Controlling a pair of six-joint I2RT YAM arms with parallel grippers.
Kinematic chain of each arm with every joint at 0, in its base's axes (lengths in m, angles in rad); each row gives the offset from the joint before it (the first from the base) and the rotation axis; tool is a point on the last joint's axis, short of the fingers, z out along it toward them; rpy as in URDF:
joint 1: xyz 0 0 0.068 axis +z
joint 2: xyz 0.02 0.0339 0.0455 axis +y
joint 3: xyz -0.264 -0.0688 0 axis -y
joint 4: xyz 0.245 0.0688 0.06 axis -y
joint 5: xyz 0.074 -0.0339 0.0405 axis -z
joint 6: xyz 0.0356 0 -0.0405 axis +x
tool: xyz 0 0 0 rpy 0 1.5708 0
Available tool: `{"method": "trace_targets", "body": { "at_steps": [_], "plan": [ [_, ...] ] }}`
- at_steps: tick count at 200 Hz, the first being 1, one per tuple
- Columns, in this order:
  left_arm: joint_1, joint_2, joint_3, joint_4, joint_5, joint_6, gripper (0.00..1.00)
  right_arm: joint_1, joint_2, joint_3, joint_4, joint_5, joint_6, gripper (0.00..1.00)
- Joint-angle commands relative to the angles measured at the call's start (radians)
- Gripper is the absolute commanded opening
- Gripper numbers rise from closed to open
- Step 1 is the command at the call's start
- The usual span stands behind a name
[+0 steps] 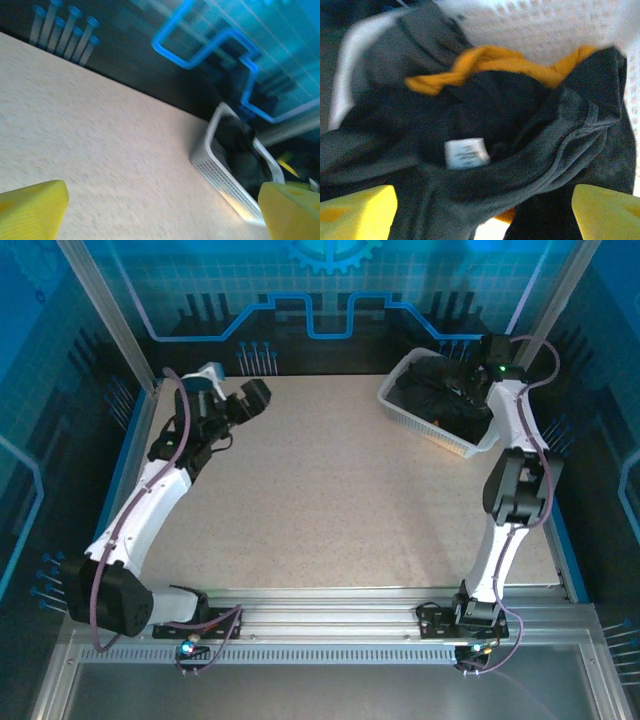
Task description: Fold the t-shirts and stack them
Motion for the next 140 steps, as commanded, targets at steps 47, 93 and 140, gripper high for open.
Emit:
{"method": "trace_targets", "body": {
  "at_steps": [47,93,140],
  "plan": [
    [-0.108,-0.089,-0.066,-0.111,0.043,-0.025,0.87,-0.047,0.204,0.117,0.016,-0.223,0.231,0.64],
    [-0.108,-0.119,-0.065,-0.141,0.015,0.013,0.84,0.033,0.035,0.079,0.115,-0.169,0.173,0.00],
    [-0.108,-0.100,-0.091,-0.124,-0.012,0.000,0.83,0.175,-0.325,-0.030,0.246,-0.008,0.165,0.00]
  ]
}}
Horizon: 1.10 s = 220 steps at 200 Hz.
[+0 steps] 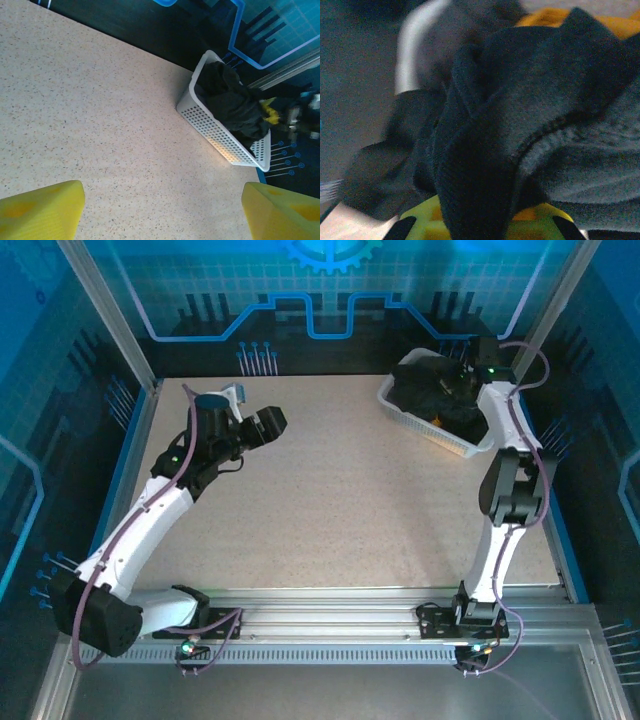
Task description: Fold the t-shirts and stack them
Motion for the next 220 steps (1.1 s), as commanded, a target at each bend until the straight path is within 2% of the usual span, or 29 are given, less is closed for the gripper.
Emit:
{"method": "trace_targets", "body": {
  "at_steps": [1,52,83,105,134,150,154,165,166,168,172,190,208,220],
  "plan": [
    [-0.005,-0.001,-0.026,-0.010,-0.029,0.004,0.83,0.086,-0.217,0.048,0.142,0.067,-0.024,0.00],
    [-0.005,0.055,-0.023,0.001,-0.041,-0.018,0.83,0.161,-0.232,0.441,0.132,0.057,-0.118,0.00],
    [-0.003,0.060,0.002,-0.055,-0.118,-0.016,0.85,0.291,-0.210,0.604,0.103,0.074,-0.192,0.00],
    [0.007,0.051,0.032,-0.113,-0.180,-0.006,0.86,0.416,-0.213,0.566,0.077,0.076,-0.198,0.00],
    [0.041,0.014,0.053,-0.182,-0.249,0.000,0.87,0.632,-0.245,0.341,0.138,0.097,-0.247,0.00],
    [0.066,-0.011,0.064,-0.235,-0.289,-0.017,0.89,0.718,-0.224,0.256,0.089,0.137,-0.317,0.00],
    [0.070,-0.017,0.069,-0.257,-0.310,-0.023,0.89,0.730,-0.209,0.246,0.059,0.132,-0.326,0.06],
    [0.079,-0.036,0.079,-0.314,-0.369,-0.041,0.89,0.742,-0.158,0.230,-0.031,0.067,-0.340,0.31],
    [0.079,-0.039,0.079,-0.317,-0.375,-0.042,0.89,0.742,-0.158,0.230,-0.031,0.067,-0.340,0.31],
    [0.081,-0.043,0.078,-0.324,-0.381,-0.043,0.89,0.741,-0.142,0.224,-0.050,0.037,-0.346,0.39],
    [0.084,-0.051,0.077,-0.335,-0.391,-0.045,0.89,0.742,-0.122,0.222,-0.080,0.000,-0.351,0.45],
    [0.091,-0.088,0.057,-0.350,-0.402,-0.042,0.89,0.742,-0.086,0.187,-0.188,-0.048,-0.373,0.55],
    [0.092,-0.106,0.030,-0.378,-0.390,-0.048,0.89,0.735,-0.190,-0.015,-0.088,-0.034,-0.380,0.71],
    [0.094,-0.108,0.009,-0.397,-0.376,-0.062,0.89,0.701,-0.257,-0.148,-0.037,-0.035,-0.340,0.75]
  ]
}}
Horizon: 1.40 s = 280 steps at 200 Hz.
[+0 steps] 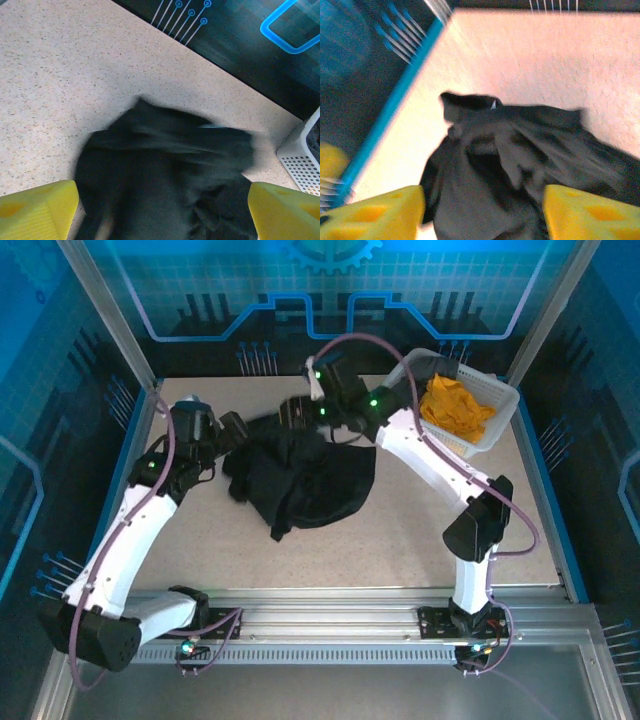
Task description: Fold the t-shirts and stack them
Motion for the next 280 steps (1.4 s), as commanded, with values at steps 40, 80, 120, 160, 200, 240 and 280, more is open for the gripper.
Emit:
{"method": "trace_targets", "body": {
  "at_steps": [40,80,120,160,200,240,280],
  "plan": [
    [0.006,0.050,-0.074,-0.049,0.155,-0.048,0.85,-0.196,-0.247,-0.529,0.046,-0.057,0.140,0.66],
    [-0.081,0.306,0.018,-0.007,0.252,-0.008,0.77,-0.288,-0.256,-0.726,0.076,-0.067,0.204,0.62],
    [-0.233,0.662,0.265,-0.058,0.111,0.170,0.77,-0.314,-0.149,-0.726,0.083,-0.078,0.222,0.62],
    [-0.269,0.911,0.441,-0.164,-0.006,0.220,0.78,-0.335,-0.045,-0.612,0.086,-0.007,0.194,0.61],
    [-0.267,0.961,0.475,-0.158,0.002,0.178,0.75,-0.355,0.181,-0.280,0.022,0.115,0.107,0.55],
    [-0.265,0.957,0.492,-0.165,0.031,0.157,0.72,-0.469,0.404,0.043,-0.034,0.163,0.148,0.45],
    [-0.246,0.989,0.538,-0.221,0.067,0.157,0.75,-0.604,0.540,0.261,-0.102,0.101,0.176,0.36]
  ]
}}
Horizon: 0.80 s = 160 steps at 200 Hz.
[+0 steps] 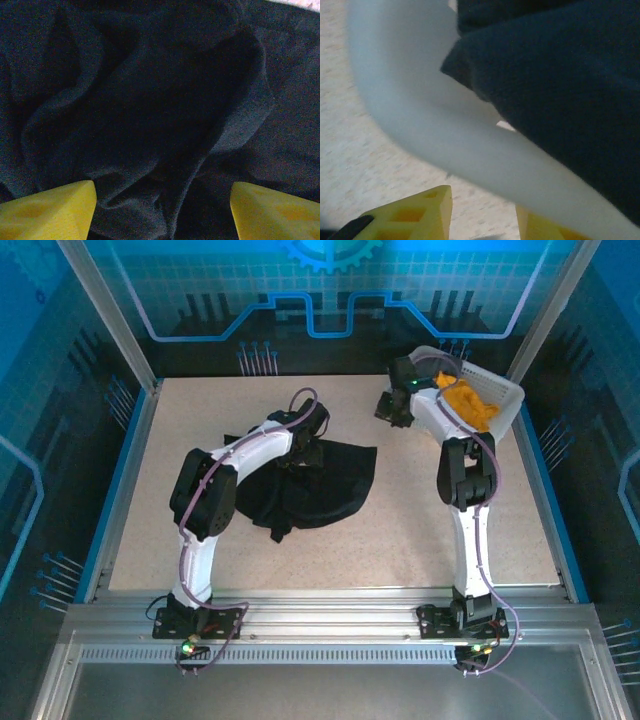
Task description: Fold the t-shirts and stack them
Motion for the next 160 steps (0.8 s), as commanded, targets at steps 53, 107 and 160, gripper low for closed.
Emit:
{"method": "trace_targets", "body": {
  "at_steps": [53,107,160],
  "plan": [
    [0.016,0.064,0.078,-0.063,0.080,-0.005,0.74,-0.039,0.000,0.155,-0.065,-0.088,-0.130,0.42],
    [0.004,0.135,0.171,-0.056,0.105,-0.012,0.65,0.057,-0.324,-0.316,0.053,-0.083,-0.042,0.52],
    [-0.024,0.188,0.224,-0.118,0.079,-0.025,0.53,0.133,-0.392,-0.622,0.137,-0.153,0.063,0.55]
  ]
}}
